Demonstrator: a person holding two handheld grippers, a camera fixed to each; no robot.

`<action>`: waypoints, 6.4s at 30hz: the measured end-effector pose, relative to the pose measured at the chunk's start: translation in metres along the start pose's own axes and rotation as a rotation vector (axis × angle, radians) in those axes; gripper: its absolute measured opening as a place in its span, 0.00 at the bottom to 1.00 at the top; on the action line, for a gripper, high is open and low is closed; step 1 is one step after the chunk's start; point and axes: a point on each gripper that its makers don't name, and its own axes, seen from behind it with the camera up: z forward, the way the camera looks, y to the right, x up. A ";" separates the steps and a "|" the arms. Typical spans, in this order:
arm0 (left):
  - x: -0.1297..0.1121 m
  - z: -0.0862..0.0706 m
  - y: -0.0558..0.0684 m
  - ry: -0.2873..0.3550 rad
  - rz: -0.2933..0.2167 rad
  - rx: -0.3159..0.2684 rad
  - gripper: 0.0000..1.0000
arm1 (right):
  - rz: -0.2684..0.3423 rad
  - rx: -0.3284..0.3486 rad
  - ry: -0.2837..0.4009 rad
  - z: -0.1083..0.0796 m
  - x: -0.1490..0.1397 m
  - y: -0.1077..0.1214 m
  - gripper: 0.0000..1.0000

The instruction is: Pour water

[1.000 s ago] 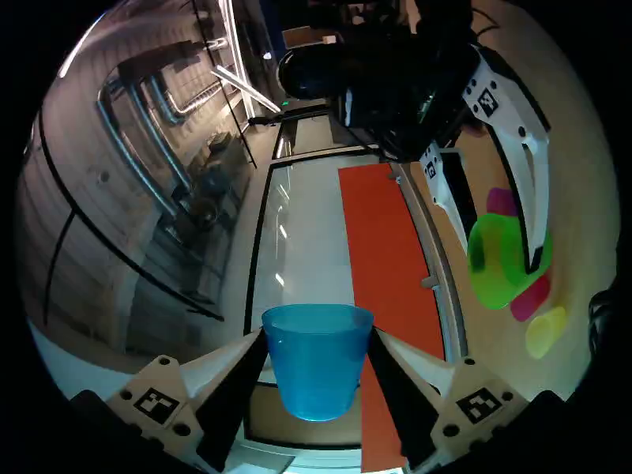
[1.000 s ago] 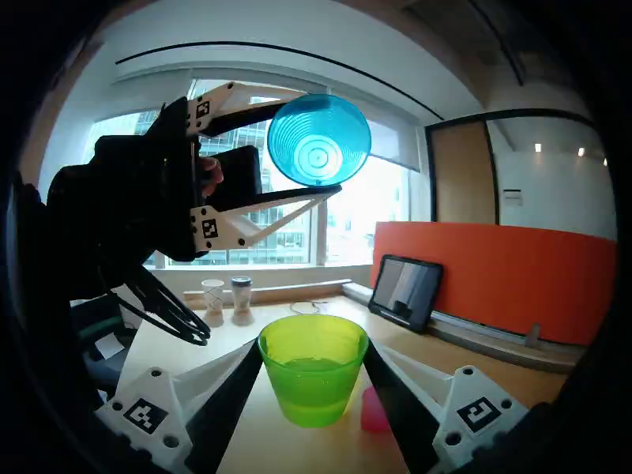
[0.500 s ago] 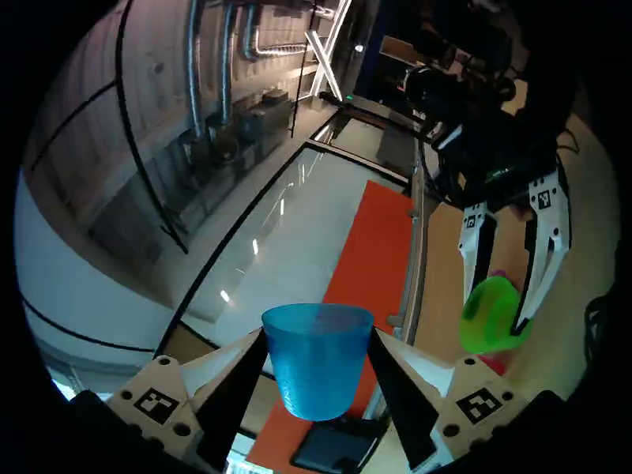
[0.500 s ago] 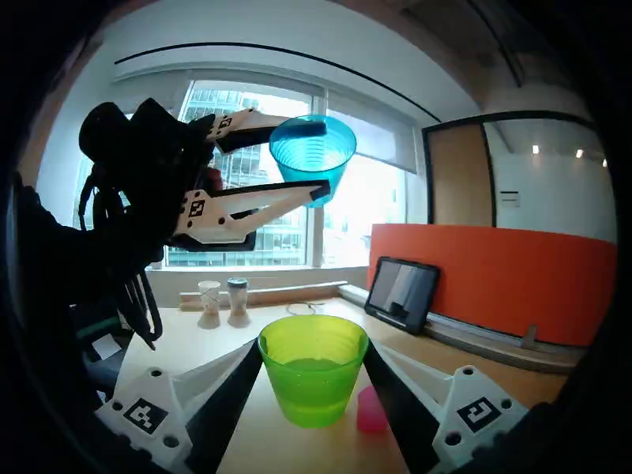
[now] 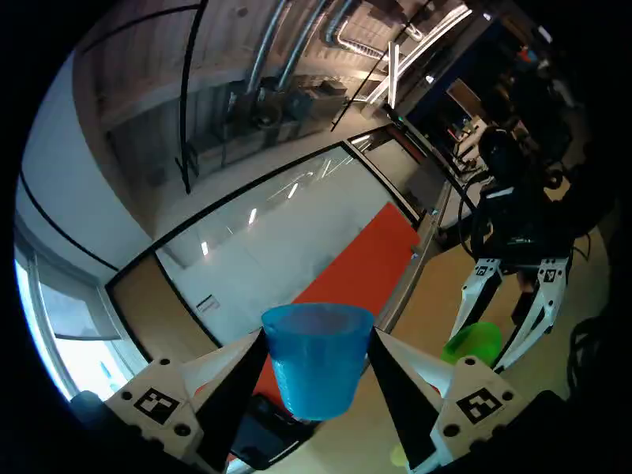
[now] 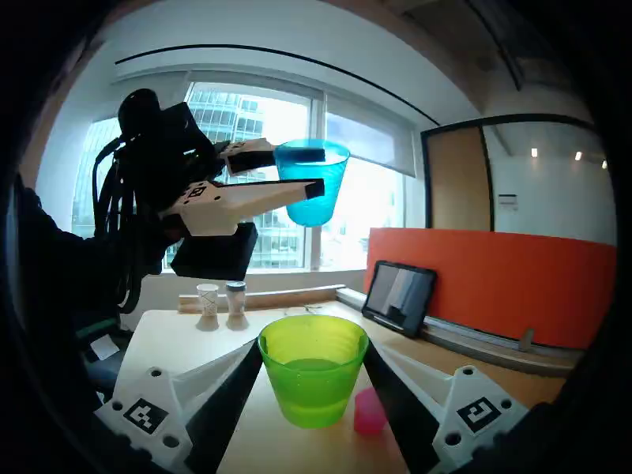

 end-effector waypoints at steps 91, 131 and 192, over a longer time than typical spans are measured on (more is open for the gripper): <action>-0.209 -0.057 0.139 -0.459 -0.547 -0.289 0.87 | 0.038 -0.151 -0.265 -0.093 -0.065 0.085 0.92; -0.288 -0.073 0.202 -0.676 -0.535 -0.419 0.87 | 0.038 -0.084 -0.494 -0.088 -0.165 0.073 0.92; -0.301 -0.105 0.208 -0.734 -0.607 -0.401 0.97 | 0.083 -0.133 -0.550 -0.101 -0.213 0.077 1.00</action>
